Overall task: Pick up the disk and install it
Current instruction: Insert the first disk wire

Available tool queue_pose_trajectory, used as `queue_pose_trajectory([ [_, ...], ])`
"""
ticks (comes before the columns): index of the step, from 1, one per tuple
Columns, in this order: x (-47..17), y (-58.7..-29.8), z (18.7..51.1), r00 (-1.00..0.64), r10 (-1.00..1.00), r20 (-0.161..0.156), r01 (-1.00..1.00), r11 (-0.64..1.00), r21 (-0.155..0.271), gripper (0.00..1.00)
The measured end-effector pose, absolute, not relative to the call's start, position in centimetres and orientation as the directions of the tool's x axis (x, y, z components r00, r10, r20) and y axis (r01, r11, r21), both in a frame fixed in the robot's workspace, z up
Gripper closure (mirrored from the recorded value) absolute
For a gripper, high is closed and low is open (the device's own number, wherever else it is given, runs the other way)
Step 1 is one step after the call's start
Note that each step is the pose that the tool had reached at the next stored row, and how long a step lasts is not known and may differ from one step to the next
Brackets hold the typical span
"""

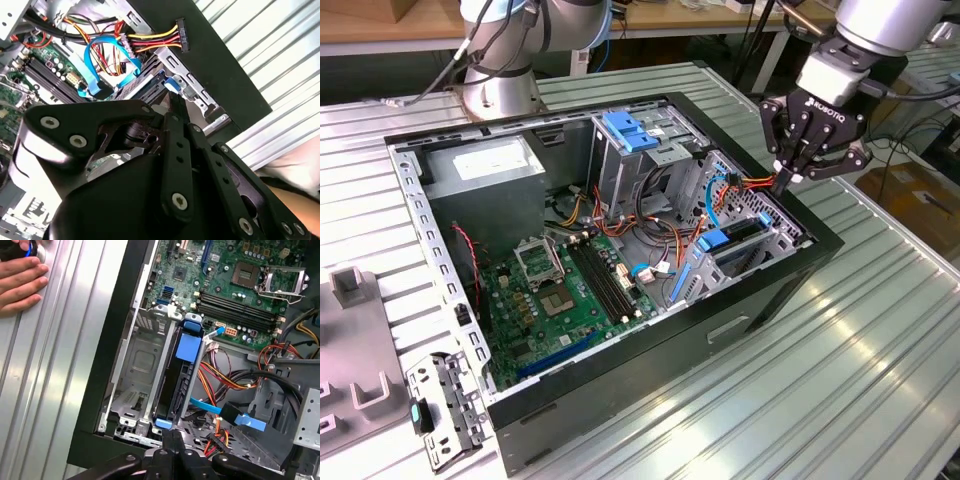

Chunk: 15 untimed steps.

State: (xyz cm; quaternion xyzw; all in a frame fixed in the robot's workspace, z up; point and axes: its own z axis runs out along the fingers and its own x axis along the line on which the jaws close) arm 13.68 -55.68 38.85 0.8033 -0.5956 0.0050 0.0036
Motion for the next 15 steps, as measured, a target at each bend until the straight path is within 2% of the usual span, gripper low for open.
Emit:
queue_pose_trajectory([
  [13, 15.4, -55.3, 39.2, 0.383, -0.924, 0.012, -0.924, -0.383, 0.0, 0.89],
  [14, 15.6, -55.3, 39.2, 0.386, -0.922, 0.012, -0.923, -0.386, 0.0, 0.82],
  [15, 15.9, -55.2, 39.2, 0.39, -0.921, 0.012, -0.921, -0.39, 0.0, 0.82],
])
